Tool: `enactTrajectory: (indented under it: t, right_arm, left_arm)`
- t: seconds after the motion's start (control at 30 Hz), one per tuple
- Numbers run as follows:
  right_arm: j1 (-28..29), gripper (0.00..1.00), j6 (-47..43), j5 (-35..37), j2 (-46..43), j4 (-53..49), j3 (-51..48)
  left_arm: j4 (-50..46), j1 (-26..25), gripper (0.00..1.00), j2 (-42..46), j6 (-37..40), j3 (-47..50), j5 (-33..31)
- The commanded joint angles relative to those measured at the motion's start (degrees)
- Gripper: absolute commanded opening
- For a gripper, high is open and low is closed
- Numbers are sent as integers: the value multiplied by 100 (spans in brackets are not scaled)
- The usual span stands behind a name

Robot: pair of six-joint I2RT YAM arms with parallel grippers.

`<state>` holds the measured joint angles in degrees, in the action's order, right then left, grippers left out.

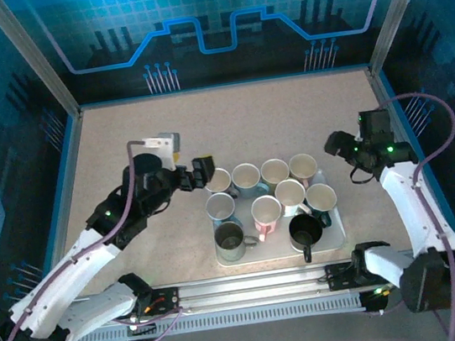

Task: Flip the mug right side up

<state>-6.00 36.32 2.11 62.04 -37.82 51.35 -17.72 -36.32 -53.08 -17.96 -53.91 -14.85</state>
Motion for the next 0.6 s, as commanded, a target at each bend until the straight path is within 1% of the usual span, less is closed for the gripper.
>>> enactTrajectory:
  t: [0.0,0.03,0.07,0.1,0.13,0.17,0.27,0.33,0.37,0.43,0.57]
  right_arm:
    - [-410,37,471,-371,417,704,-606]
    - [-501,25,403,-502,658,792,-720]
    - [-542,15,295,-578,918,855,-791]
    - [-566,9,227,-637,1121,909,-822]
    - [-569,4,183,-783,1346,982,-865]
    - [-570,0,170,-962,1569,1033,-853]
    - [-564,0,213,-1481,2143,1150,-870]
    - [-564,0,251,-1676,2338,1211,-923]
    - [-569,0,288,-1711,2381,1235,-967]
    - [-569,0,338,-1844,2420,1331,-1056]
    - [-410,0,457,-2160,2652,1334,-1110]
  left_arm:
    - [543,198,99,248,662,613,-1057]
    - [987,238,99,323,929,870,-1436]
    - [1443,318,99,375,1325,1140,-1484]
    - [1817,427,99,380,1676,1359,-1414]
    - [2145,559,99,358,1863,1555,-1429]
    - [2411,738,99,323,1834,1701,-1526]
    - [2983,1450,99,327,1525,2174,-1361]
    - [3031,1916,99,198,1321,2302,-1104]
    - [2971,2140,99,85,1178,2306,-1085]
    - [2971,2404,99,-76,1122,2353,-1079]
    - [3142,2655,99,-423,1074,2442,-1231]
